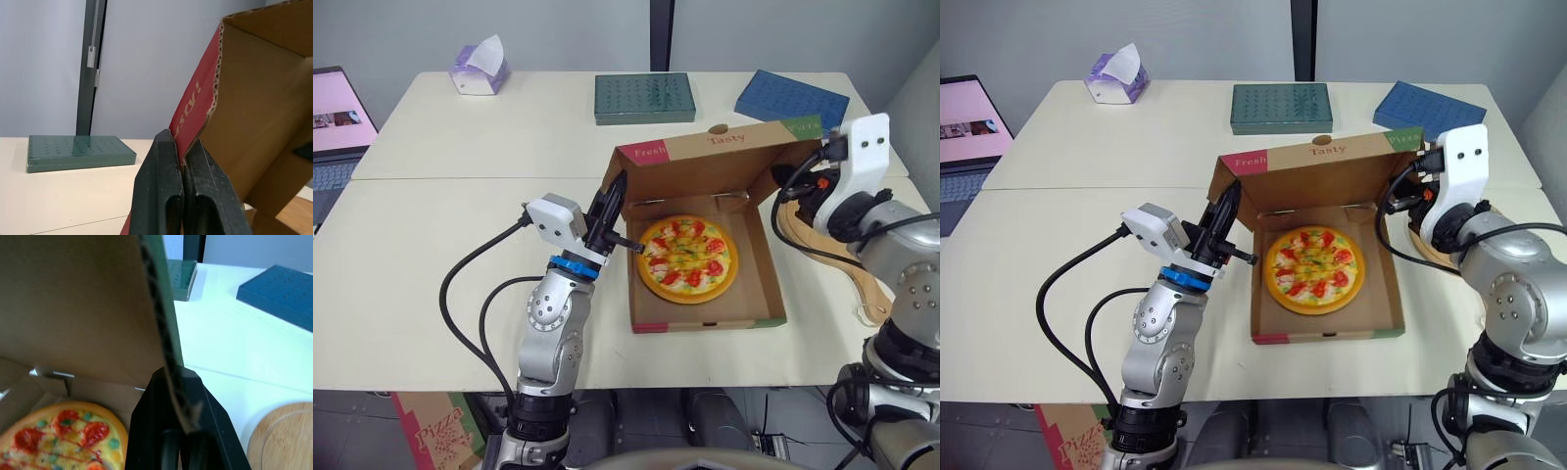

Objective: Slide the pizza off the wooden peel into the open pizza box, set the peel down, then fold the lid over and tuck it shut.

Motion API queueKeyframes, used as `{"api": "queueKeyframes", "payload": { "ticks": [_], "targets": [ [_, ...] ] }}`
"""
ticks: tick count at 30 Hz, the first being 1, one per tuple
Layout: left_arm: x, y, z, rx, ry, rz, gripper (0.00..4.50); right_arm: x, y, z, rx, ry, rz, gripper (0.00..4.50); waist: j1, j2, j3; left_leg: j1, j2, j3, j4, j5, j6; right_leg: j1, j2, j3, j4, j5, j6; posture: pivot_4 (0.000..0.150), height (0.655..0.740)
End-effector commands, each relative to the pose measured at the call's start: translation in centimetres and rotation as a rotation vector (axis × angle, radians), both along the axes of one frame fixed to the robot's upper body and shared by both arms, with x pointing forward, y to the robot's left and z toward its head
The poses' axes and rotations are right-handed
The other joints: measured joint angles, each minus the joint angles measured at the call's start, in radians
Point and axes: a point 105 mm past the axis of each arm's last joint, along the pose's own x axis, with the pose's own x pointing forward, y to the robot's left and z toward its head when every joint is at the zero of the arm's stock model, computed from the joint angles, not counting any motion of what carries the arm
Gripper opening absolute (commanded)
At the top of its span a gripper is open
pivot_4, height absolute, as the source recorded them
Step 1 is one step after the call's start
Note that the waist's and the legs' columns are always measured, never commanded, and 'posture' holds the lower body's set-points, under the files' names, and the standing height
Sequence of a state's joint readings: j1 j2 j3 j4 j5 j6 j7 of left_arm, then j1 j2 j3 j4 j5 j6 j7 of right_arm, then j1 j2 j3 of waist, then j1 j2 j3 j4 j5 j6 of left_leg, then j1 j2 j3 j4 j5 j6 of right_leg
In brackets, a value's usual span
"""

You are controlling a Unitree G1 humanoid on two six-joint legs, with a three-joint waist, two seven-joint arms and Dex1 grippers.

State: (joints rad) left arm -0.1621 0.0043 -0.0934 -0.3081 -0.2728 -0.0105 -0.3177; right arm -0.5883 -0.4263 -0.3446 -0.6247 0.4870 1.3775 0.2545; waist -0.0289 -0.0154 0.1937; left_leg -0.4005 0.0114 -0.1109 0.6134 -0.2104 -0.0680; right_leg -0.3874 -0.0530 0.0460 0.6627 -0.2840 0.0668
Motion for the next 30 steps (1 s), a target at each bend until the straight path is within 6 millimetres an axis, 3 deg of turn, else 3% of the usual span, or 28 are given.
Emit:
{"api": "queueKeyframes", "payload": {
  "ticks": [1,14,22,30],
  "targets": [
    [-1.0,-2.8,0.4,0.032,-0.027,-0.134,0.0,-1.3,3.6,1.9,0.021,-0.052,0.207,0.06,0.0,0.0,0.0,0.0,0.0,0.0,0.0,0.0,0.0,0.0,0.0,0.0,0.0,0.0,0.0,0.15,0.74],
    [-1.3,-4.2,-0.2,0.04,-0.024,-0.182,0.0,-2.9,3.9,-2.1,-0.051,-0.021,0.27,0.06,-0.003,0.0,0.0,0.001,0.0,0.0,0.0,0.0,0.0,0.0,0.0,0.0,0.0,0.0,0.0,0.15,0.74],
    [-1.5,-5.4,-0.5,0.041,-0.023,-0.211,0.0,-3.1,4.1,-3.1,-0.032,-0.016,0.294,0.06,-0.001,0.0,0.0,0.001,0.0,0.0,0.0,0.0,0.0,0.001,0.0,0.0,-0.001,0.0,0.0,0.15,0.74],
    [-1.0,-5.8,1.6,0.036,0.002,-0.207,0.0,-2.9,4.0,-2.7,-0.017,-0.012,0.307,0.06,0.0,0.0,0.0,0.0,0.0,0.0,0.0,0.0,0.0,0.001,0.0,0.0,-0.001,0.0,0.001,0.15,0.74]
  ]
}}
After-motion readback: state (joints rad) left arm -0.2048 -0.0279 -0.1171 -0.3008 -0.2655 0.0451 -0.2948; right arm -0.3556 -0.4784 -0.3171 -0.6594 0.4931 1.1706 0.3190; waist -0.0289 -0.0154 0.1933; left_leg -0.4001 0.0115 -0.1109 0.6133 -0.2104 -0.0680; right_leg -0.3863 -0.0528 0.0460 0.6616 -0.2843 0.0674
